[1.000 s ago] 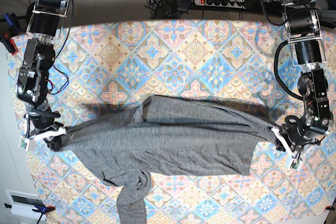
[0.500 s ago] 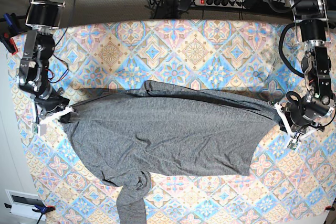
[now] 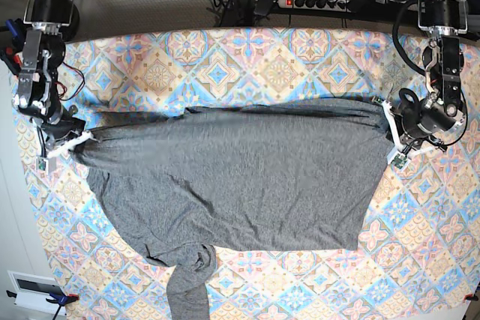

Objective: Layout the t-shirt on the table in an organized manner, then fold the t-shirt properly
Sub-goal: 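Lower the spread shirt with both grippers and lay it flat on the table, then pull the held shirt edge with both grippers apart to stretch it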

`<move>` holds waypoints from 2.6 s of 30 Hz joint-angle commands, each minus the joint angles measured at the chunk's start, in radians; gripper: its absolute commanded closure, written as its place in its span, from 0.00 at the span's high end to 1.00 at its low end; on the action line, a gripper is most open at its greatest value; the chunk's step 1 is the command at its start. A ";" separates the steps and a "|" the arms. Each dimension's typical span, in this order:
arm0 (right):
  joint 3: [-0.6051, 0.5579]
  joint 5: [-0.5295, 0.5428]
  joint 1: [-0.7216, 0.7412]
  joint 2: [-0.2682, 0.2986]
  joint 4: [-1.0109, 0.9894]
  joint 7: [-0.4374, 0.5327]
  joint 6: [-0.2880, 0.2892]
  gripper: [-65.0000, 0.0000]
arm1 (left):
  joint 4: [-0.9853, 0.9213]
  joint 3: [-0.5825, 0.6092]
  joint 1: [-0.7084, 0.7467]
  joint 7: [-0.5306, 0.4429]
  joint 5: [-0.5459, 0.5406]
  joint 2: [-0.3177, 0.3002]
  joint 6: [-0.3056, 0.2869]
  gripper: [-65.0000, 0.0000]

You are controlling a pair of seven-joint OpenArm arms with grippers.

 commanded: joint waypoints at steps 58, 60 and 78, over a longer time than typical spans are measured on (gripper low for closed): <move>-0.301 0.001 0.291 0.007 -0.320 0.037 0.002 0.00 | -0.161 -0.164 -0.126 -0.064 0.023 0.158 0.011 0.00; -0.344 0.001 0.304 0.007 -0.364 0.061 0.000 0.00 | -0.224 -0.164 -0.160 -0.068 0.023 0.161 0.011 0.00; -0.393 -0.114 0.519 -0.014 -0.557 0.104 0.000 0.00 | -0.558 -0.165 -0.379 -0.173 0.019 0.163 0.065 0.00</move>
